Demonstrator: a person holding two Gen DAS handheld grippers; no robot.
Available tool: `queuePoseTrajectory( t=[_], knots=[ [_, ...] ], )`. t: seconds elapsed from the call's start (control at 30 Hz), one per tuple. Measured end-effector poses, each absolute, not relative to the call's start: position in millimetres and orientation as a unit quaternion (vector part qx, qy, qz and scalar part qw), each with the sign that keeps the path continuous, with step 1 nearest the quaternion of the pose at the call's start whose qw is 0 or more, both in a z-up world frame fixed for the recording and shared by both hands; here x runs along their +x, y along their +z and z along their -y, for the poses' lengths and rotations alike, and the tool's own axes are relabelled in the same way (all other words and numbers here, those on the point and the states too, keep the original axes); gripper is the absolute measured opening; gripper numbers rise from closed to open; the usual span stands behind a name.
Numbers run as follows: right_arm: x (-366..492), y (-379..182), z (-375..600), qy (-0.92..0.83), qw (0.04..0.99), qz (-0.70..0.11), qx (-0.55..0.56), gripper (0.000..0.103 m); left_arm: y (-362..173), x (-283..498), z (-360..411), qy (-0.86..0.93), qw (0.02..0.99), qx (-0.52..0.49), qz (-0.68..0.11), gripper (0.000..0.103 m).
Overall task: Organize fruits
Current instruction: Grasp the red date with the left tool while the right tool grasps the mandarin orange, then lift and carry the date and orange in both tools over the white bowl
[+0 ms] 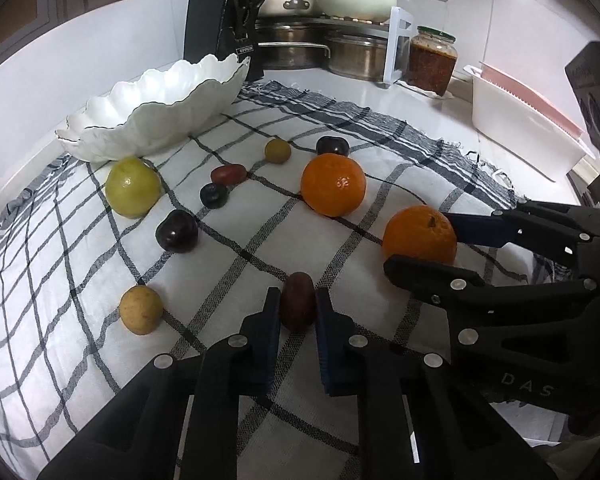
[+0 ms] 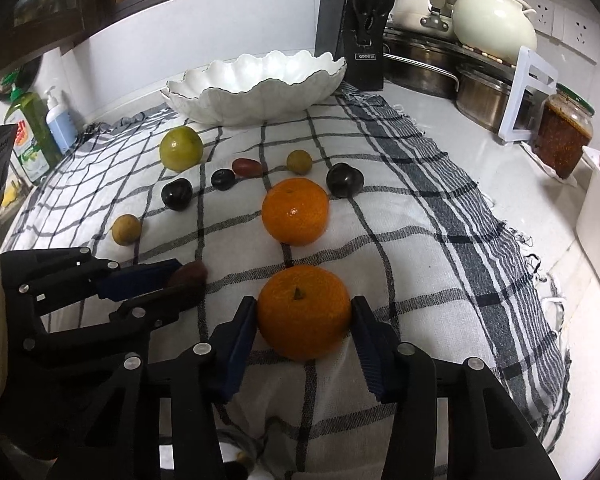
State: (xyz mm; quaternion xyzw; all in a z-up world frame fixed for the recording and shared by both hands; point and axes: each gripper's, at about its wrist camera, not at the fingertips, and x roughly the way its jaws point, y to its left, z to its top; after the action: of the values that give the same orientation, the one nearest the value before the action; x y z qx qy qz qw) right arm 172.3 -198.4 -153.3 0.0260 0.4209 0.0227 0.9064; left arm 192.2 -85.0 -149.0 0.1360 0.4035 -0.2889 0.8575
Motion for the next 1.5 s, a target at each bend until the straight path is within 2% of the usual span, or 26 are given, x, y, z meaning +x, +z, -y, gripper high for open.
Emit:
queuePoseTrajectory(
  t=[0.27, 0.87, 1.5],
  knots=[
    [167.1, -144.8, 199.2, 0.024, 0.910, -0.411, 0.037, 0.048, -133.9, 191.1, 74.1, -0.280, 0.871, 0.116, -0.388, 0.017],
    [176.6, -87.5, 176.0, 0.033, 0.942, -0.331, 0.049, 0.048, -68.1, 207.4, 29.1, -0.250, 0.908, 0.067, -0.329, 0.017],
    [246.0, -37.0, 175.7, 0.066, 0.961, -0.266, 0.030, 0.048, -14.1, 260.5, 17.8, -0.188, 0.942, 0.045, -0.275, 0.016]
  ],
)
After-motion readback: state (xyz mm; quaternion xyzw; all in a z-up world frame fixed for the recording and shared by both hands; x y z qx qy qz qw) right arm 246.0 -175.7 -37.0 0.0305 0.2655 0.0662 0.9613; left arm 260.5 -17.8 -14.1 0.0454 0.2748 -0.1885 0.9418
